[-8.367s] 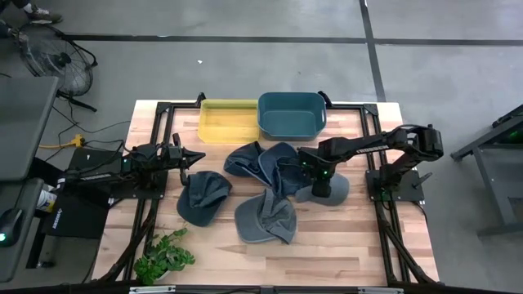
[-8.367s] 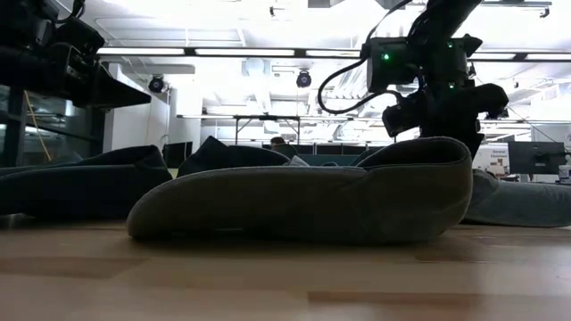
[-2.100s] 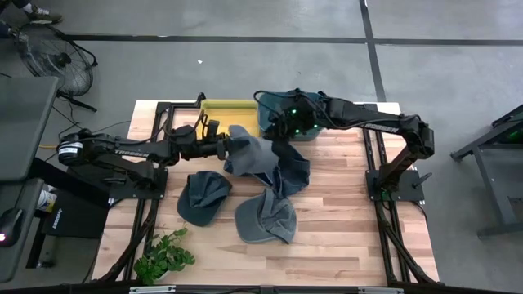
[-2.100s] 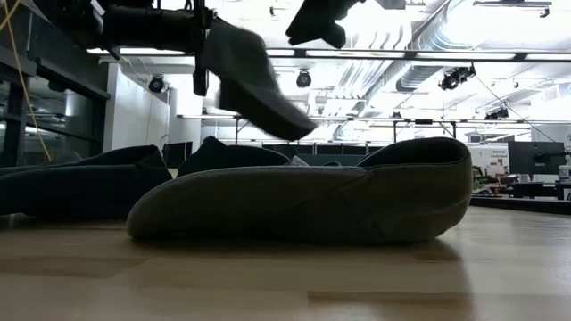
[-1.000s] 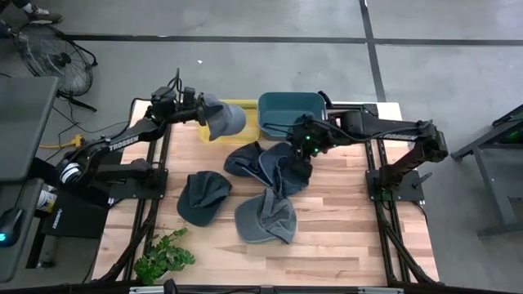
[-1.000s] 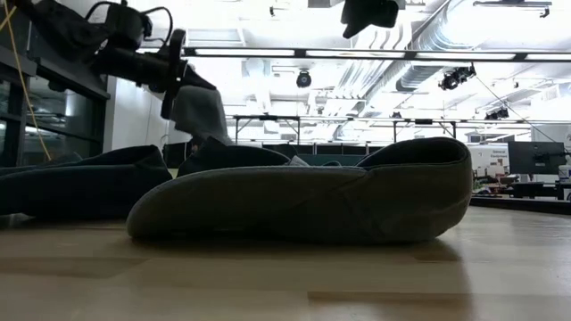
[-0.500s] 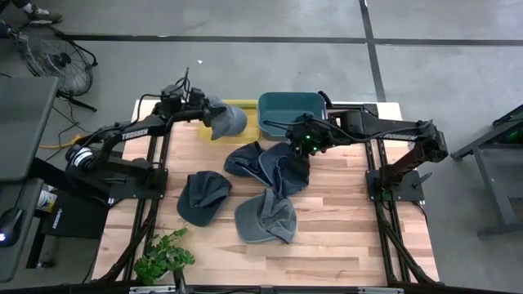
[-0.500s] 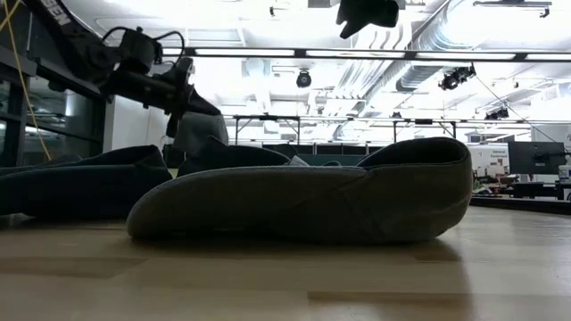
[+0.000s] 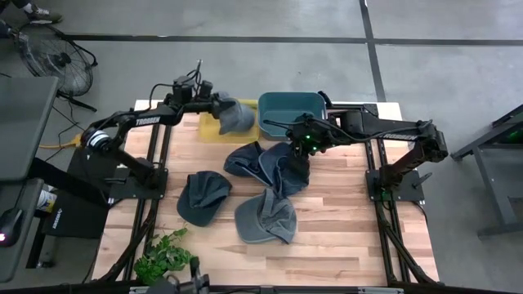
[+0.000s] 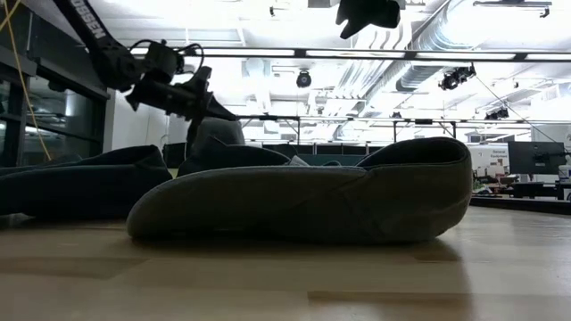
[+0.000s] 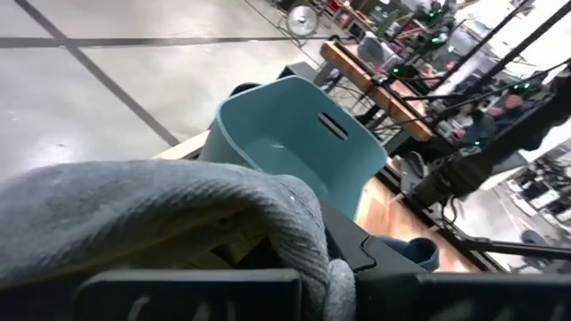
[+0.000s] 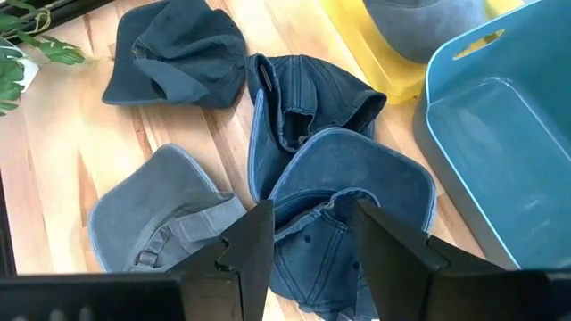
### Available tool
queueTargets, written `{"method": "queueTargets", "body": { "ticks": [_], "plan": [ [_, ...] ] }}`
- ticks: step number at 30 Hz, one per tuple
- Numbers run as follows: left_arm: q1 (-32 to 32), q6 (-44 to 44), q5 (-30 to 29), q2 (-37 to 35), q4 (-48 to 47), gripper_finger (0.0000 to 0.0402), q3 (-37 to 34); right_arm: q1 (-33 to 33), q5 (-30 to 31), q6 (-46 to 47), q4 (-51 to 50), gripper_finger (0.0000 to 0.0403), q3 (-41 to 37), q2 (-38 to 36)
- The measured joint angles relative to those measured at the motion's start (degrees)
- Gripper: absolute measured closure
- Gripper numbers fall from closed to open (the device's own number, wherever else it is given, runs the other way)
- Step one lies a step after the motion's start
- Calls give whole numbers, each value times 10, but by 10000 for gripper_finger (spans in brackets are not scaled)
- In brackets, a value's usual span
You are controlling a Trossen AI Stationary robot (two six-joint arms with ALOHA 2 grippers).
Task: Pick & Place hat
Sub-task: Put the right gray cap into the yellow bin
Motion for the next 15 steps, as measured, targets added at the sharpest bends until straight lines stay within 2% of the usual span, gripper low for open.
{"method": "queueTargets", "body": {
  "ticks": [8,15],
  "plan": [
    [-1,-3,23,35,-15,401,15,0,14,0,0,253,0,0],
    [1,21,-13,39,-62,401,15,0,20,0,0,253,0,0]
  ]
}}
